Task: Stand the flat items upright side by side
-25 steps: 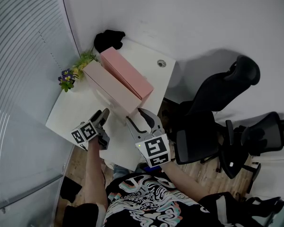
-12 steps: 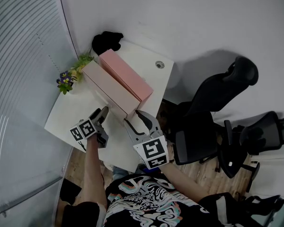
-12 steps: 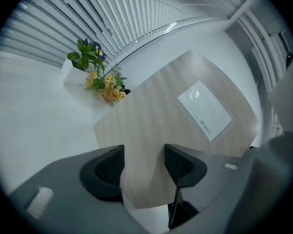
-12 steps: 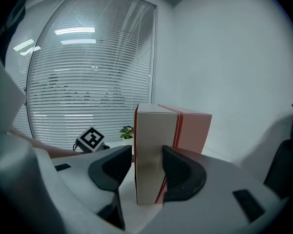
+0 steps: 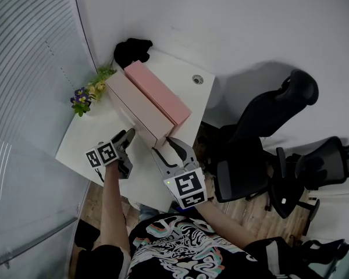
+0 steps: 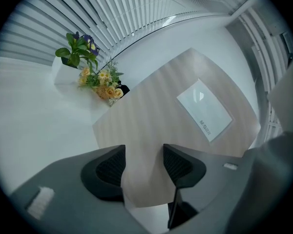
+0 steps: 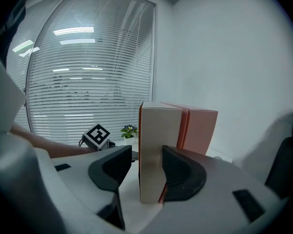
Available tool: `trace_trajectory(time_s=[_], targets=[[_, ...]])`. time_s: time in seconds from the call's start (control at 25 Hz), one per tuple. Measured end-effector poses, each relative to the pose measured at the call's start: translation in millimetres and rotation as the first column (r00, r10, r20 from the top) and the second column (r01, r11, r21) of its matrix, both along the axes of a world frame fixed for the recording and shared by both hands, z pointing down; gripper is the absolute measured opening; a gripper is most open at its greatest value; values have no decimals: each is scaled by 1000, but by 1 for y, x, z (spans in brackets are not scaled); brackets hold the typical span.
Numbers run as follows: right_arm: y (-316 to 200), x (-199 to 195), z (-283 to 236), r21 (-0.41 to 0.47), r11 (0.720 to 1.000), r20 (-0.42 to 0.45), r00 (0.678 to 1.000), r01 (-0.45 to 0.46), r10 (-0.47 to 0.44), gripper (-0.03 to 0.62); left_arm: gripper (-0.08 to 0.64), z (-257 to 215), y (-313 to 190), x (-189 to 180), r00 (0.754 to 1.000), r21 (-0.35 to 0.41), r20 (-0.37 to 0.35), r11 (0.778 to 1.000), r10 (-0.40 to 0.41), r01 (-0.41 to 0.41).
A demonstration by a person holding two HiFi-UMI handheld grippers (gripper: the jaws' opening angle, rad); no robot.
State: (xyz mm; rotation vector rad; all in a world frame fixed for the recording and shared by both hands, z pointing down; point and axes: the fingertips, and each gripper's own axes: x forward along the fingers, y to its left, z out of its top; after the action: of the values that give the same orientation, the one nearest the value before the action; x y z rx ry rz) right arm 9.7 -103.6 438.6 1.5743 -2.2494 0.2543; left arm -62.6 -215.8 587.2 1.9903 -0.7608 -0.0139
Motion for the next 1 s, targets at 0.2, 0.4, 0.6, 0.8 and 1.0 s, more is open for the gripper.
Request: trace_trajectory(time_s=[0.2,0.4,0.6,0.8,1.0], targets=[[-2,-1,1,-2,1000,6,1000,-5,5,195,230,0,-3,0,1000,2,9,1000,23,-23],[-1,2,1,3,1000,8,1000,-26,26,192,232,-1,-2,-1,999,20,24,999,30,-31],[2,12,-2,38,998,35,999,-43,42,146,235,-16,1,-14,998,135,66,991,-22,13],[11,20,-10,66,998,84,996,24,-29,63,222,-49,25,-25,983,302,140,951,-119,72],[18,28,-17,83,989,201,969,126,-140,2,150,-99,59,-32,947,461,196,876,-253,139]])
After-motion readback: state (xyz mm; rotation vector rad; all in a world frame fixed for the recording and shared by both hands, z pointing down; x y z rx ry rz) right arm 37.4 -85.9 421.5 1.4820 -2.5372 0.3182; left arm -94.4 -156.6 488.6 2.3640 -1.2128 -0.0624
